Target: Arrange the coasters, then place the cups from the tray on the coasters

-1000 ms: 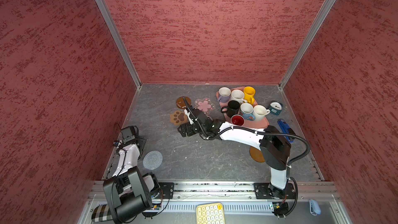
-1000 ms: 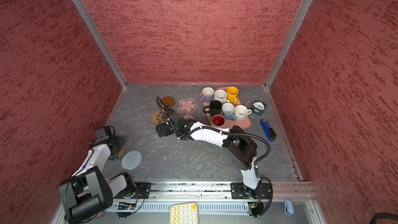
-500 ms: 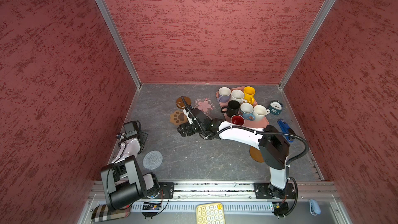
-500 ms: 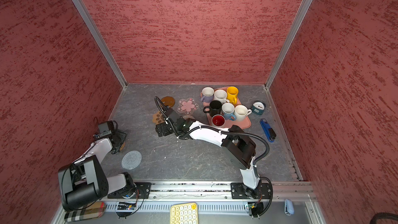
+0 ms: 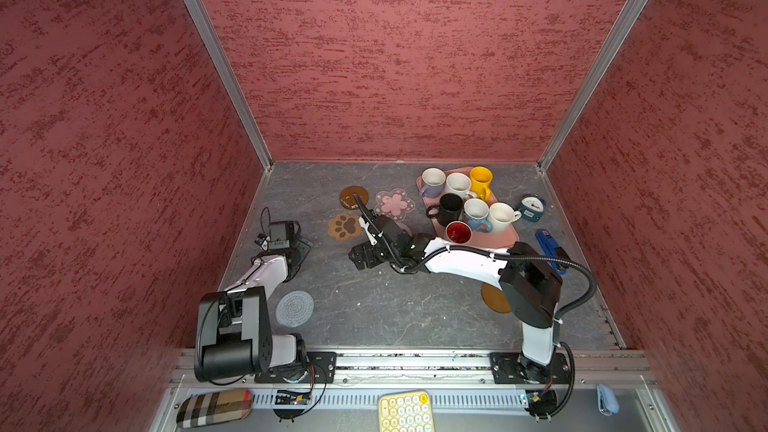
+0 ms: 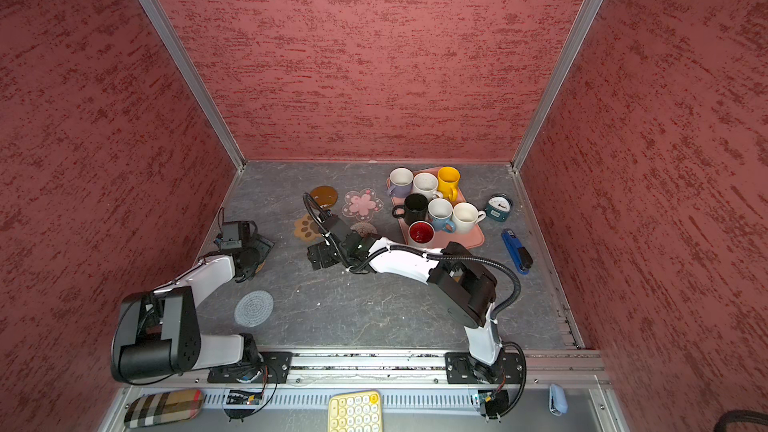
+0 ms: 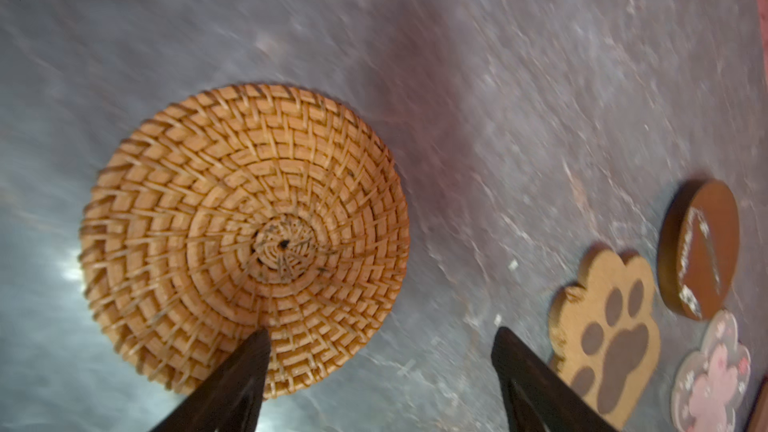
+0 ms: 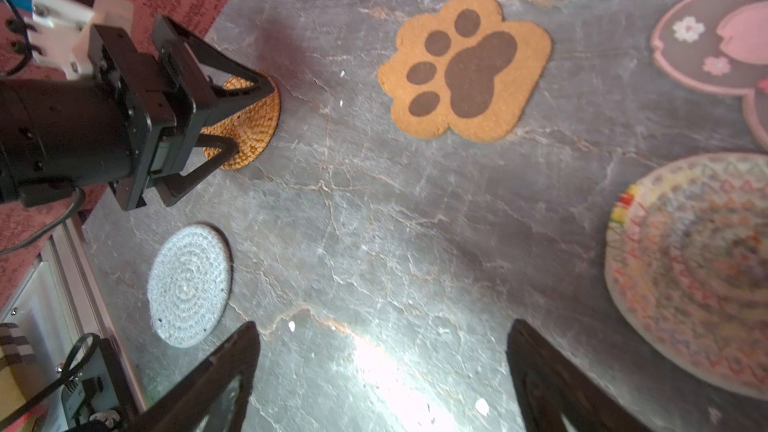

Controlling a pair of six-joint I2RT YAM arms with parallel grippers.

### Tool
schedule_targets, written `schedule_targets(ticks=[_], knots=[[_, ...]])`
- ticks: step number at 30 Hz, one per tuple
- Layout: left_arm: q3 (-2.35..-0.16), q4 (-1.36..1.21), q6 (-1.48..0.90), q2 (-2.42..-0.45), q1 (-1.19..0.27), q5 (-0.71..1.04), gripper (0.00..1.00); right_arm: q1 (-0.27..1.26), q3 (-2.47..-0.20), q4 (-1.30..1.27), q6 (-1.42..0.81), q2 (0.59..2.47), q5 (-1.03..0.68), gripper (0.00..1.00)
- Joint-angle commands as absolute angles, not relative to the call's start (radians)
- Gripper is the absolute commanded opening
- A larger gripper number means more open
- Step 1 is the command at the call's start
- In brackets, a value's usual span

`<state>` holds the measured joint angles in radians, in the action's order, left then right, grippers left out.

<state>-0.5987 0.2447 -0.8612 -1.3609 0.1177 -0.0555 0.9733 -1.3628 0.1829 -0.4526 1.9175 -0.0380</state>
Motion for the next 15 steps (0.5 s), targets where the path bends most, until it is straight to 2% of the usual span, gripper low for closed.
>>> schedule_targets(ticks=[1, 15], knots=[[-0.584, 0.295, -0.912, -1.394, 0.05, -0.041, 0.85, 0.961, -1.326, 0.129, -0.439, 1.84, -0.007, 0.94], [-0.643, 0.304, -0.989, -1.469, -0.256, -0.093, 0.85, 0.862, -1.114, 0.019, -0.498, 1.716, -0.033, 0.94]])
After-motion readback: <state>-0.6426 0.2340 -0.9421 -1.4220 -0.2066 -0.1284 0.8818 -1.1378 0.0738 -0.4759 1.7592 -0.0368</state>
